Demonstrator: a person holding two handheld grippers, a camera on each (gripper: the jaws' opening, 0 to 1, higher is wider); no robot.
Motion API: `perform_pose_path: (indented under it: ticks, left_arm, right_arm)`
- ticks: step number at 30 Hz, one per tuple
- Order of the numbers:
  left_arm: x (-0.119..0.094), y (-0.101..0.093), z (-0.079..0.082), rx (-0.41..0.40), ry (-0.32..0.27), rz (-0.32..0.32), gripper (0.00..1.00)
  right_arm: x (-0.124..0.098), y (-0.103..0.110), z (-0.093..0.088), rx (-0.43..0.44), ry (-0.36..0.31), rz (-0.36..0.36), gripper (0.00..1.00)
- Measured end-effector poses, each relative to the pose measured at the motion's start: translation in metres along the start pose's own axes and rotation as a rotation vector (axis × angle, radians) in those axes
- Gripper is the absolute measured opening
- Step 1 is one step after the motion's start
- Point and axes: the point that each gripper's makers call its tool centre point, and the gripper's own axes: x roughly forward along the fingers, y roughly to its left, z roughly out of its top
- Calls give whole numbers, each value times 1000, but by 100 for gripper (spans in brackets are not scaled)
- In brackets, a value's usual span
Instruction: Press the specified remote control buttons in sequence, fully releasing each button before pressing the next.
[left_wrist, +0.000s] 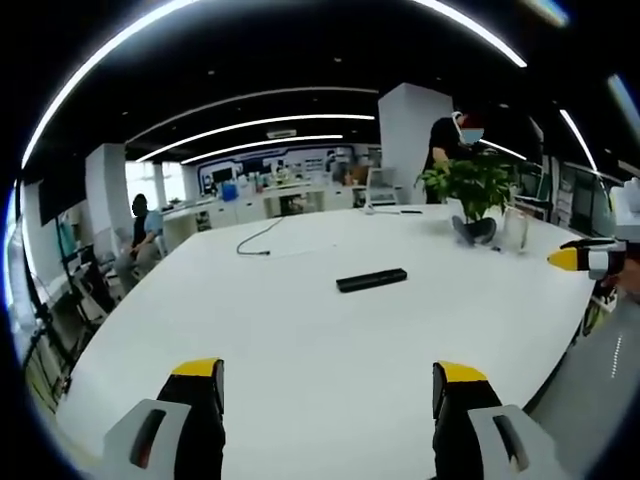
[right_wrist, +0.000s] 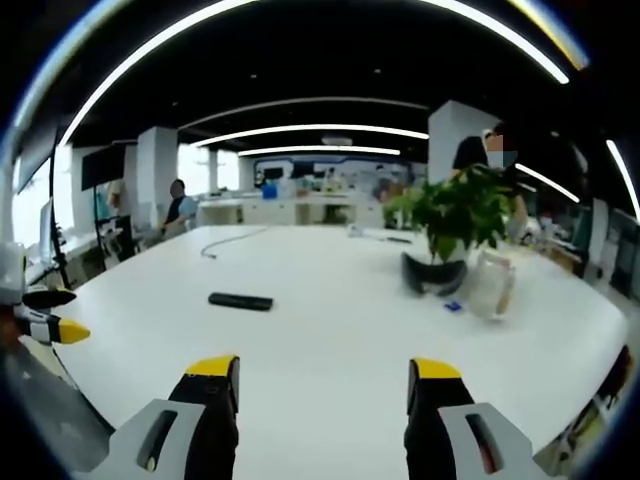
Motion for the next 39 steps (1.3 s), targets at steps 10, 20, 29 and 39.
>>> perform_pose_path:
  ticks: [10, 20, 29, 39]
  left_arm:
    - [13, 0, 18, 73, 9, -57, 87]
    - [47, -9, 39, 173, 53, -166, 83]
    - [73, -10, 72, 280, 33, -213, 76]
    - [115, -15, 84, 377, 91, -280, 69]
  right_arm:
    - [0, -2, -1, 2, 5, -7, 64]
    - [1, -2, -2, 3, 9, -7, 63]
    - [2, 2, -8, 22, 50, 13, 53]
    - [3, 5, -24, 18, 147, 29, 33]
